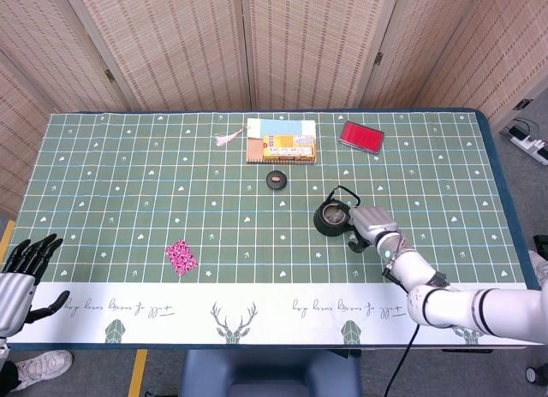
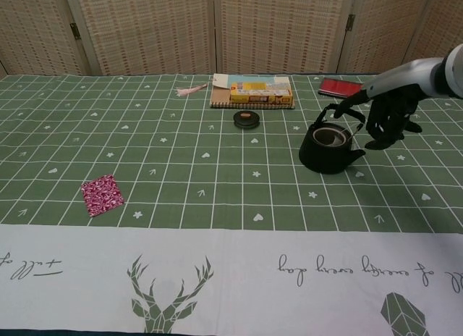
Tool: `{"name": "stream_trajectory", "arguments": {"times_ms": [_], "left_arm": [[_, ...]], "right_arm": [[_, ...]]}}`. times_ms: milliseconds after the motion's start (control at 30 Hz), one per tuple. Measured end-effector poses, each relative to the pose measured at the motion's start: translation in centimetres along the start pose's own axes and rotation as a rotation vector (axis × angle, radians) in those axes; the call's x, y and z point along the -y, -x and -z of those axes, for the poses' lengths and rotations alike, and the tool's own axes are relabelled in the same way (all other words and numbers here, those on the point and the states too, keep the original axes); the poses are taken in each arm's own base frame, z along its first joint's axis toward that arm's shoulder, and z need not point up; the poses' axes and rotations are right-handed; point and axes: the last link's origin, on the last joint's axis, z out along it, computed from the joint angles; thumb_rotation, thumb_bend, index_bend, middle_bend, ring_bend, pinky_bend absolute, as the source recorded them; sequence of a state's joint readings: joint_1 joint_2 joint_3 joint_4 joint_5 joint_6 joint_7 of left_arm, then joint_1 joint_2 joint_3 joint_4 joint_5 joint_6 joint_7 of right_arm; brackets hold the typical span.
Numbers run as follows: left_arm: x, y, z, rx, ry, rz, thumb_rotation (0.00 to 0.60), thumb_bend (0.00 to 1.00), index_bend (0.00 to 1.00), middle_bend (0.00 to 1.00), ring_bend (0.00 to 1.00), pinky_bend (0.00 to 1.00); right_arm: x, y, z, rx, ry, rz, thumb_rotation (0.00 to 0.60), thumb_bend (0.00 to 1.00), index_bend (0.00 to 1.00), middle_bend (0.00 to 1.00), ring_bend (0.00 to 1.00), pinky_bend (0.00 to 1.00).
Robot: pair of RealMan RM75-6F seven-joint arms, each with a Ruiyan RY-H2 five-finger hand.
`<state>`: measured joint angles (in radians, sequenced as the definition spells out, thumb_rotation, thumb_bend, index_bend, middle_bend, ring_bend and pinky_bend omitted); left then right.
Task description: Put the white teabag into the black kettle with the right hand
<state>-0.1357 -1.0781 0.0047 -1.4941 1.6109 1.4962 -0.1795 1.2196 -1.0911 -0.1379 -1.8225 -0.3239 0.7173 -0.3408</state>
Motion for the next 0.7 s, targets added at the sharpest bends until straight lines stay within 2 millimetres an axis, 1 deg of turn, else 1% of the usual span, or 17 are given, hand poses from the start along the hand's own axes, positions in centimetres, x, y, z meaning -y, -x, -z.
{"name": "stream_trajectory", "arguments": {"times_ms": [100,200,267,333,367,433,500,533,600,700], "left_arm": [[-0.1,0.0,0.0,-0.001,0.001,-0.002,0.6,0.28,0.0,0.0,0.06,0.04],[-0.2,0.0,0.1,-0.003,0.006,-0.004,0.6,0.28,0.0,0.0,0.06,0.04],[-0.4,0.0,0.2,-0.005,0.012,-0.008,0.6,0.28,0.0,0.0,0.06,0.04],[-0.5,0.1,0.3,-0.008,0.017,-0.011,0.6,0.28,0.0,0.0,0.06,0.04],[-0.6,0.1,0.3,-0.008,0.018,-0.012,0.6,0.28,0.0,0.0,0.06,0.04],[-0.6,0.1,0.4,-0.01,0.018,-0.015,0.6,0.28,0.0,0.0,0.06,0.04],[-0.7,0.1,0.4,-0.012,0.017,-0.017,0.6,0.28,0.0,0.0,0.06,0.04],[-0.7,0.1,0.4,-0.014,0.018,-0.019,0.6,0.28,0.0,0.0,0.06,0.04],[-0.8,0.1,0.5,-0.016,0.019,-0.024,0.6,0.28,0.0,0.0,0.06,0.04],[-1.0,0.3,0.6,-0.016,0.024,-0.034,0.6,0.28,0.0,0.0,0.06,0.04]], "right_arm": [[-0.2,-0.6,1.8,-0.049,-0.028,-0.004,0.6,0.43,0.07,0.65,0.57,0.71],[-0.8,-1.0,3.8,-0.124,-0.047,0.012,0.6,0.43,0.05,0.56,0.5,0.71],[-1.6,-1.1,5.1,-0.193,-0.047,0.032,0.6,0.43,0.02,0.49,0.44,0.69],[-2.4,-1.0,6.3,-0.259,-0.037,0.058,0.6,0.43,0.0,0.4,0.37,0.63],[-3.1,-0.8,7.1,-0.306,-0.026,0.08,0.6,0.43,0.0,0.35,0.32,0.58],[-4.1,-0.2,8.5,-0.378,-0.009,0.115,0.6,0.43,0.0,0.26,0.24,0.51],[-5.4,0.9,10.1,-0.459,0.009,0.148,0.6,0.43,0.0,0.15,0.14,0.41],[-6.0,1.6,10.8,-0.489,0.017,0.156,0.6,0.43,0.0,0.11,0.11,0.37],[-7.5,3.7,12.5,-0.544,0.035,0.166,0.6,0.43,0.0,0.03,0.03,0.27],[-9.8,7.6,14.5,-0.572,0.065,0.172,0.6,0.43,0.0,0.0,0.0,0.18]]}}
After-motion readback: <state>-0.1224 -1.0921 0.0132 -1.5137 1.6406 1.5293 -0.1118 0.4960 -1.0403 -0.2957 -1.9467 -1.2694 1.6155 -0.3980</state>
